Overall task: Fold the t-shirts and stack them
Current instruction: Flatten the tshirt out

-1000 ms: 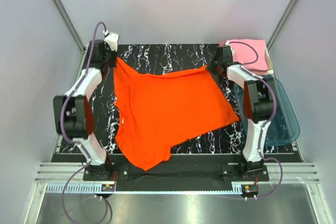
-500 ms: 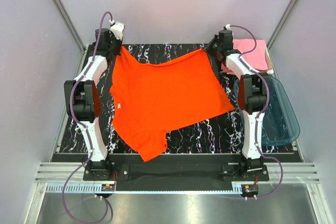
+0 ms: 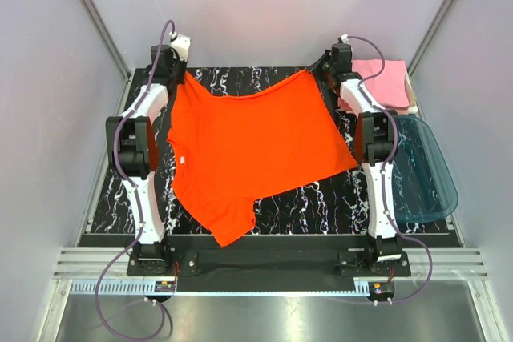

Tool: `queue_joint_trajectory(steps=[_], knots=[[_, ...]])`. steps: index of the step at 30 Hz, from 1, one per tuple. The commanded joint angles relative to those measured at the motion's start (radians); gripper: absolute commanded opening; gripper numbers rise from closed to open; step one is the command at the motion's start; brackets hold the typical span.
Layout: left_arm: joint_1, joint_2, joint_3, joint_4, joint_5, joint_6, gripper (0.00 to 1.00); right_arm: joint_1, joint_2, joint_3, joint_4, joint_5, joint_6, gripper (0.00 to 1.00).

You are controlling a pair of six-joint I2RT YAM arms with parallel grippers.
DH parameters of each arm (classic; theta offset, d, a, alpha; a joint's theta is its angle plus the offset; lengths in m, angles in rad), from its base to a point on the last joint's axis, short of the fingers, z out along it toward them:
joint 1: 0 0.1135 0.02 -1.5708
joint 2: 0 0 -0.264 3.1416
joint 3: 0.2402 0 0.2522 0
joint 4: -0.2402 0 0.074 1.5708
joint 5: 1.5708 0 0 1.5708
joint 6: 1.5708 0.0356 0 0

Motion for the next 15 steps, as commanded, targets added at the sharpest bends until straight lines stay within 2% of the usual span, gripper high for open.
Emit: queue_joint_trajectory(steps=[1, 4, 8, 11, 15], knots=[[0.001, -0.061, 0.016, 0.075, -0.080, 0.047, 0.00, -0.012, 0.053, 0.159, -0.084, -0.004, -0.044, 0.00], [0.001, -0.109, -0.001, -0.009, -0.031, 0.037, 0.00, -0.018, 0.083, 0.234, -0.118, -0.011, -0.052, 0.00], [0.001, -0.216, -0.136, -0.008, 0.012, -0.017, 0.00, -0.027, 0.072, 0.227, -0.129, -0.021, -0.056, 0.00], [0.001, -0.259, -0.168, -0.040, 0.037, -0.028, 0.00, -0.031, 0.061, 0.223, -0.150, -0.031, -0.076, 0.00], [0.001, -0.303, -0.167, -0.161, 0.052, -0.049, 0.00, -0.034, 0.026, 0.190, -0.161, -0.070, -0.093, 0.00]])
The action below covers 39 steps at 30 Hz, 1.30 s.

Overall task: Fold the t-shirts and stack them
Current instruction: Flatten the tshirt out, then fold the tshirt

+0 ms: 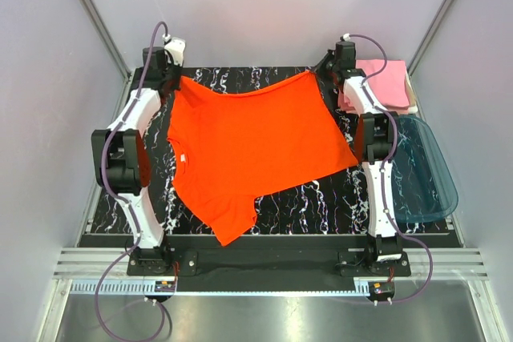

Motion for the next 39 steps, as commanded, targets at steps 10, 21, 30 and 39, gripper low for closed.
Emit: queue_joint_trajectory(steps=[10, 21, 30, 39], knots=[[-0.040, -0.240, -0.122, -0.244, 0.033, -0.078, 0.00, -0.011, -0.161, -0.155, -0.015, -0.049, -0.054, 0.00], [-0.072, -0.402, -0.316, -0.434, -0.032, -0.254, 0.00, -0.014, -0.364, -0.439, 0.005, 0.040, -0.097, 0.00], [-0.091, -0.478, -0.402, -0.454, -0.044, -0.284, 0.00, -0.017, -0.417, -0.508, 0.015, 0.043, -0.134, 0.00], [-0.108, -0.562, -0.577, -0.472, -0.004, -0.374, 0.00, -0.017, -0.473, -0.648, 0.022, 0.094, -0.169, 0.00]])
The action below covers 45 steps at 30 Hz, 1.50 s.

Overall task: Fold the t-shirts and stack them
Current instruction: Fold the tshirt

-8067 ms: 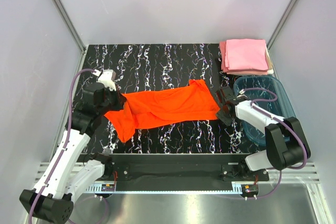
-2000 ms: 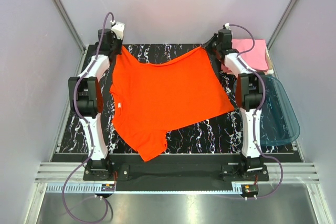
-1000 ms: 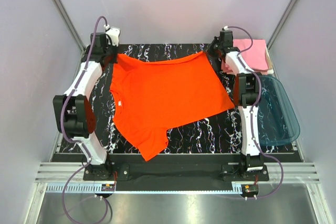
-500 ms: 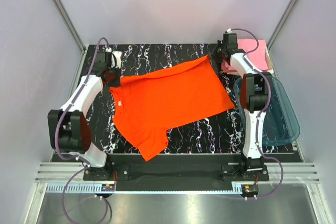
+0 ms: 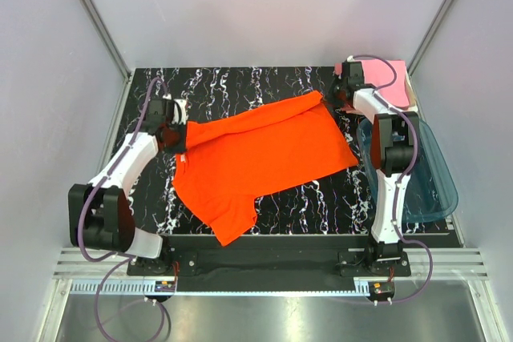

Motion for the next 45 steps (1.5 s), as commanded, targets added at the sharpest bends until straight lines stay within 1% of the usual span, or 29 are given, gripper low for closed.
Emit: queue_joint_trajectory(steps=[1, 7, 11, 12, 13, 18, 23, 30, 34, 36, 37, 39, 42, 43, 44, 45], knots=[[-0.011, -0.050, -0.058, 0.003, 0.015, -0.053, 0.00, -0.002, -0.082, -0.025, 0.030, 0.032, -0.036, 0.00], [-0.016, -0.055, -0.088, 0.004, 0.019, -0.074, 0.00, -0.005, -0.083, -0.040, 0.034, 0.034, -0.036, 0.00], [-0.017, -0.061, -0.068, -0.002, -0.062, -0.095, 0.00, -0.005, -0.102, -0.037, 0.033, 0.037, -0.042, 0.00], [-0.016, -0.061, -0.043, -0.005, -0.103, -0.100, 0.00, -0.004, -0.108, -0.036, 0.033, 0.039, -0.049, 0.00], [-0.017, -0.061, -0.031, -0.017, -0.108, -0.106, 0.00, -0.004, -0.117, -0.036, 0.033, 0.040, -0.050, 0.00], [-0.026, -0.079, -0.025, -0.031, -0.107, -0.125, 0.00, -0.005, -0.188, -0.094, 0.036, 0.049, -0.056, 0.00], [-0.034, -0.064, -0.095, -0.024, -0.087, -0.145, 0.00, -0.004, -0.197, -0.184, 0.066, 0.068, -0.059, 0.00], [-0.091, -0.050, -0.132, -0.017, -0.054, -0.160, 0.00, -0.004, -0.156, -0.185, 0.074, 0.081, -0.062, 0.00], [-0.105, -0.041, -0.149, -0.019, -0.045, -0.171, 0.00, -0.004, -0.148, -0.183, 0.071, 0.071, -0.055, 0.00], [-0.114, -0.042, -0.170, -0.019, -0.018, -0.175, 0.00, -0.004, -0.149, -0.185, 0.069, 0.062, -0.052, 0.02], [-0.117, -0.041, -0.175, -0.019, -0.013, -0.175, 0.04, -0.005, -0.152, -0.185, 0.069, 0.062, -0.049, 0.03], [-0.126, -0.033, -0.183, -0.023, -0.007, -0.181, 0.09, -0.004, -0.162, -0.185, 0.062, 0.060, -0.046, 0.10], [-0.134, -0.059, -0.177, -0.028, -0.007, -0.195, 0.13, -0.005, -0.188, -0.185, 0.045, 0.040, -0.029, 0.19], [-0.134, -0.067, -0.169, -0.031, -0.005, -0.195, 0.16, -0.004, -0.206, -0.186, 0.040, 0.034, -0.023, 0.20], [-0.132, -0.073, -0.143, -0.033, -0.014, -0.194, 0.27, -0.004, -0.215, -0.189, 0.033, 0.014, -0.015, 0.22], [-0.131, -0.082, -0.128, -0.034, -0.027, -0.192, 0.30, -0.004, -0.226, -0.189, 0.025, 0.003, 0.005, 0.26]])
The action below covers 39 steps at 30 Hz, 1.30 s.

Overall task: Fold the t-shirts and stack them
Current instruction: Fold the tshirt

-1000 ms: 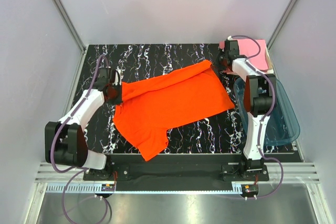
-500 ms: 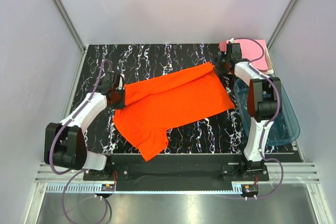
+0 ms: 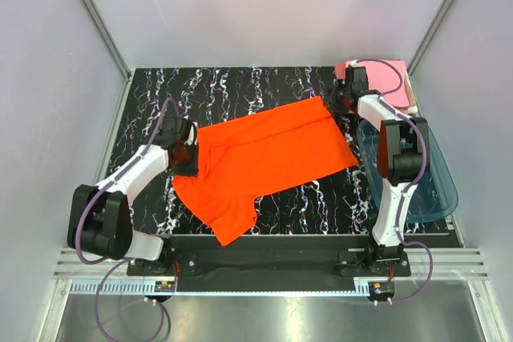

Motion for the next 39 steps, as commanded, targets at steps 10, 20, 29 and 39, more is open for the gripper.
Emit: queue_joint_trajectory(steps=[10, 20, 29, 39], knots=[[0.171, 0.150, 0.279, 0.052, -0.074, -0.002, 0.34, 0.054, -0.186, -0.063, -0.031, -0.142, 0.138, 0.26], [0.363, 0.389, 0.420, 0.166, 0.159, -0.019, 0.38, 0.293, -0.120, -0.084, -0.028, -0.060, 0.220, 0.28], [0.436, 0.547, 0.520, 0.190, 0.262, -0.039, 0.31, 0.318, -0.028, -0.081, 0.010, -0.016, 0.253, 0.24], [0.467, 0.650, 0.575, 0.201, 0.348, -0.004, 0.32, 0.318, 0.047, -0.037, 0.012, 0.009, 0.282, 0.22]])
